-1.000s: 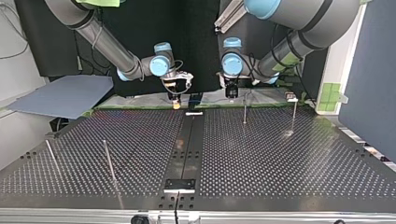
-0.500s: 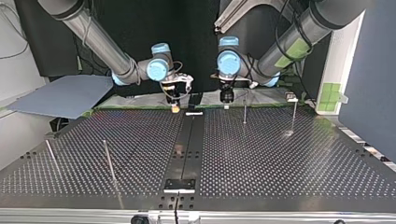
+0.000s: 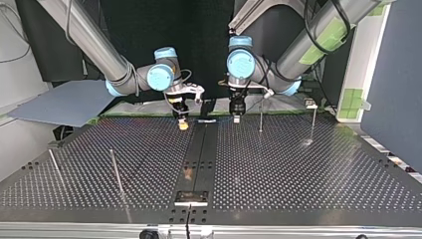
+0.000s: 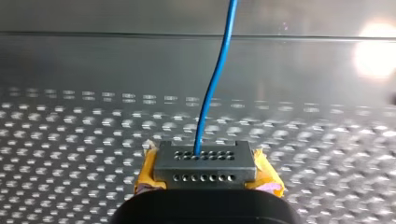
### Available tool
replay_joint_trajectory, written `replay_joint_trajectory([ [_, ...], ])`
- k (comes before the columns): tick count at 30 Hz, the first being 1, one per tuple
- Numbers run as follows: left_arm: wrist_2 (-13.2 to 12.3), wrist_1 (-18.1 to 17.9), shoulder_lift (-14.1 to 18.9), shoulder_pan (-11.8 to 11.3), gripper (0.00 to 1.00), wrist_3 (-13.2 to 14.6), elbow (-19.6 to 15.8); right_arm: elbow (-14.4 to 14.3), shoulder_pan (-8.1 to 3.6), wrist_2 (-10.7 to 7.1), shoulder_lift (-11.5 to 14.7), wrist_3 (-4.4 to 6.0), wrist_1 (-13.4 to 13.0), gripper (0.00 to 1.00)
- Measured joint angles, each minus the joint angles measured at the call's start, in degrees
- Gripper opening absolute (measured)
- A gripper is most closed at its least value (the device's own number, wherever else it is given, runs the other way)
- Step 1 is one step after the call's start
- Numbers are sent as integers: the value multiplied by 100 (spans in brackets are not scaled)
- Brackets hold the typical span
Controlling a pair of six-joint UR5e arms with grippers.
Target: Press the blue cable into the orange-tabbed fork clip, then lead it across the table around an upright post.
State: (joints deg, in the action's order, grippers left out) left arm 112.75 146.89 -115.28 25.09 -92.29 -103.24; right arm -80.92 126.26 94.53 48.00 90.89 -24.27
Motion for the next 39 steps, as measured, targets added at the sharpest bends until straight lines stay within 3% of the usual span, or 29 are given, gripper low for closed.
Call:
replay_joint_trajectory([
  [7, 161, 262, 410, 113, 0, 52, 261, 13, -6, -4, 358, 1, 149, 0],
  [18, 176, 457, 1021, 147, 0, -89, 351, 158, 6, -3, 964, -10, 454, 0],
  [26, 161, 543, 1101, 148, 0, -78, 450, 253, -12, -4, 1420, -3, 600, 0],
  [39, 140, 1006, 1106, 155, 0, -63, 913, 324, -72, -4, 2106, -16, 738, 0],
])
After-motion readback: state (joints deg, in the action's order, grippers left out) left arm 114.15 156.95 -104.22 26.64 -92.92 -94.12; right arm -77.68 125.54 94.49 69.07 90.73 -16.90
